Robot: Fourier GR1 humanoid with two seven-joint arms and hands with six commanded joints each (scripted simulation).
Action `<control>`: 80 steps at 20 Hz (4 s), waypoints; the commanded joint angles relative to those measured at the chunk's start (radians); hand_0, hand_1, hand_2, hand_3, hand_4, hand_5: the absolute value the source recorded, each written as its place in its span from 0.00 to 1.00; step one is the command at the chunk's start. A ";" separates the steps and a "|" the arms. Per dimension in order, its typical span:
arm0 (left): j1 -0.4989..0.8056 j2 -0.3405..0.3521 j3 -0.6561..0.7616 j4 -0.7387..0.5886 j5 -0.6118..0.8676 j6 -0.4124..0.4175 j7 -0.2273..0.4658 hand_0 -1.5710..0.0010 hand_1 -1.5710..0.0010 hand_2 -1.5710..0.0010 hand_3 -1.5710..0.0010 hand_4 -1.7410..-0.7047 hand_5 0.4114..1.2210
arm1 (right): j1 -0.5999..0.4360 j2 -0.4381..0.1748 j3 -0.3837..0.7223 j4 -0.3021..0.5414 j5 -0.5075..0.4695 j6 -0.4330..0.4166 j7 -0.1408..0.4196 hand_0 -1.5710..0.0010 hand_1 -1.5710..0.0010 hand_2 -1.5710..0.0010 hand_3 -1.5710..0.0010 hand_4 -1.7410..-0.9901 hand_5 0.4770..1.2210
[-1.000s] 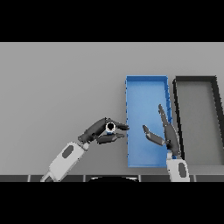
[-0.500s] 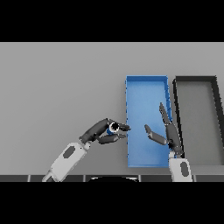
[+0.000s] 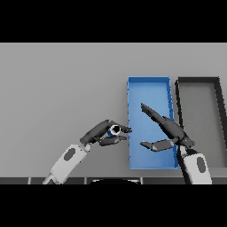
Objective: Pick up the blue pipe and place it into the blue bin.
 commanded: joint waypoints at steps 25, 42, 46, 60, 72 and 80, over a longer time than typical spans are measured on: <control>0.011 -0.009 0.052 -0.015 -0.095 -0.112 0.099 0.32 0.35 0.38 0.40 0.13 1.00 | -0.498 0.196 0.249 0.252 -0.052 0.170 0.202 0.28 0.28 0.27 0.39 0.24 0.25; 0.020 -0.022 0.076 -0.005 -0.214 -0.223 -0.003 0.76 0.77 0.80 0.78 0.63 0.87 | -0.510 0.097 0.363 0.222 -0.105 0.027 0.066 0.01 0.01 0.01 0.01 0.33 0.98; 0.015 -0.019 0.096 0.001 -0.237 -0.200 0.009 0.90 0.91 0.92 0.91 0.77 0.46 | -0.516 0.092 0.369 0.231 -0.105 0.034 0.031 0.00 0.00 0.00 0.00 0.33 0.99; 0.015 -0.034 0.125 0.021 -0.192 -0.208 0.108 1.00 1.00 1.00 1.00 0.80 0.15 | -0.579 0.055 0.333 0.201 -0.329 -0.053 0.163 0.00 0.00 0.00 0.00 0.21 1.00; 0.052 -0.030 0.100 -0.024 -0.198 -0.214 0.107 1.00 1.00 1.00 1.00 0.81 0.10 | -0.997 -0.128 0.067 0.349 -0.690 -0.325 0.213 0.00 0.00 0.00 0.00 0.01 0.85; 0.052 -0.029 0.112 -0.016 -0.181 -0.223 0.119 1.00 1.00 1.00 1.00 0.81 0.10 | -0.915 -0.231 0.036 0.633 -0.586 -0.380 0.224 0.00 0.00 0.00 0.00 0.00 0.86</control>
